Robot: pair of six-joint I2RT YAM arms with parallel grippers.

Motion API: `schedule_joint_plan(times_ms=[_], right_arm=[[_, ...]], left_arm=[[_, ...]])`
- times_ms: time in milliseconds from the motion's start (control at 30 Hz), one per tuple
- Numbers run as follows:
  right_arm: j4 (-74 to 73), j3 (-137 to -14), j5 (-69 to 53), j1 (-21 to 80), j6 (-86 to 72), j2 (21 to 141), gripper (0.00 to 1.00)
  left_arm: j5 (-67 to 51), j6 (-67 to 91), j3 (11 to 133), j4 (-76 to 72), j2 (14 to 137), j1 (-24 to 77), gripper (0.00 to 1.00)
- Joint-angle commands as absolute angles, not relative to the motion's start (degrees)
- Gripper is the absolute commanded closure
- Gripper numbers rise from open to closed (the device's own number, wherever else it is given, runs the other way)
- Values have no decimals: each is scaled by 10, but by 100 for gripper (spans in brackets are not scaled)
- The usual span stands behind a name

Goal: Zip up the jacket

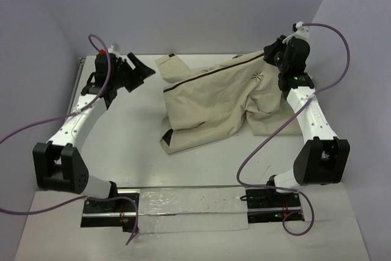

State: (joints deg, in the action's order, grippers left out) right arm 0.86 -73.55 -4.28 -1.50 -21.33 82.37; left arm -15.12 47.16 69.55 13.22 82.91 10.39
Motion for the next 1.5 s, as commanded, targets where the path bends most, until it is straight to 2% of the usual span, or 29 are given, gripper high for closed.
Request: schedule_joint_plan(times_ms=[0, 67, 133, 167, 267, 533, 633, 700, 767, 833, 933, 1033, 1167, 1267, 1467], right_arm=[[61, -739, -34, -17, -197, 812, 100], [61, -735, -28, -17, -191, 810, 100], [59, -735, -19, -17, -181, 807, 100], [58, -735, -19, -17, -181, 807, 100], [56, -728, -8, -17, -171, 800, 100], [55, -725, -11, -16, -172, 797, 100], [54, -727, -13, -14, -173, 798, 100], [53, -728, -13, -12, -172, 797, 100], [52, -728, -7, -12, -167, 795, 100], [54, -724, -3, -13, -163, 792, 100], [56, -720, -2, -13, -161, 790, 100], [55, -721, -4, -12, -162, 792, 100], [57, -716, -10, -12, -163, 788, 100], [60, -713, -13, -12, -166, 788, 100], [57, -712, -12, -11, -164, 786, 100]], left_arm=[[-138, 557, 790, 150, 866, 122, 20], [-130, 623, 828, 157, 900, 148, 23], [-107, 665, 847, 162, 927, 168, 17], [-103, 688, 853, 159, 927, 175, 10], [-116, 805, 871, 143, 975, 201, 1], [-40, 986, 870, 131, 995, 248, 1], [-17, 1010, 922, 238, 1033, 248, 1], [-13, 1016, 998, 333, 1067, 243, 1], [-18, 999, 1037, 407, 1098, 233, 1], [-21, 989, 996, 416, 1084, 224, 1], [0, 965, 935, 387, 1026, 217, 1], [48, 779, 812, 261, 942, 193, 1], [7, 600, 712, 122, 867, 165, 1], [-39, 498, 677, 96, 851, 150, 1], [-137, 444, 661, 74, 896, 134, 1]])
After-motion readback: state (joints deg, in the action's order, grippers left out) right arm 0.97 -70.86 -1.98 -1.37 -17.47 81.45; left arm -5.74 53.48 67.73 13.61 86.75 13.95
